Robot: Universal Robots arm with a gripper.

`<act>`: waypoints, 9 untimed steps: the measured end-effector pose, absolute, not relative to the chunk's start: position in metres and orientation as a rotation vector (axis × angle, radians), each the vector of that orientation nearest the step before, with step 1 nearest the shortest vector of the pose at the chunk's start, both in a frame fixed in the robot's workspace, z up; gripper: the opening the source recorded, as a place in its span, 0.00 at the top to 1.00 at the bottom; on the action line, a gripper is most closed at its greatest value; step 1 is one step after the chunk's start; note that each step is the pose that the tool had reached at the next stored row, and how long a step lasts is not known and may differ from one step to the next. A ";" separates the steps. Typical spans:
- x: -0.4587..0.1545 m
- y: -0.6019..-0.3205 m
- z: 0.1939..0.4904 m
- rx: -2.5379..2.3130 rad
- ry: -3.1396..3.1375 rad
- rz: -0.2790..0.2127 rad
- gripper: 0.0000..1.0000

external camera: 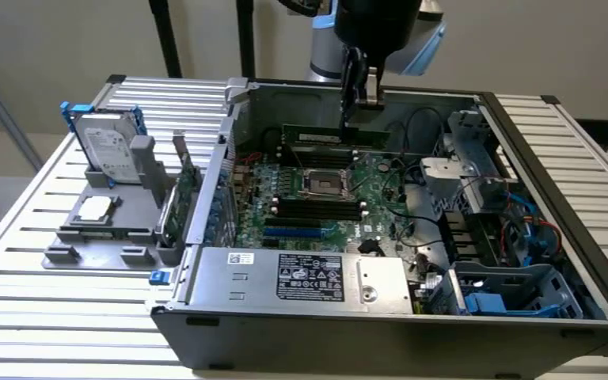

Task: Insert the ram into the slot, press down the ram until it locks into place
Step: 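Insert the ram into the slot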

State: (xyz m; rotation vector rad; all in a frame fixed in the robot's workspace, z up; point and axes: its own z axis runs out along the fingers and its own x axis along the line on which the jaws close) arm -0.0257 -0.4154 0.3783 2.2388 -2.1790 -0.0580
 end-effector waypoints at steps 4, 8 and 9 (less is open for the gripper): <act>-0.026 -0.415 0.371 2.239 -2.179 -0.058 0.87; -0.027 -0.415 0.364 2.239 -2.179 -0.058 0.87; -0.027 -0.415 0.362 2.239 -2.179 -0.058 0.87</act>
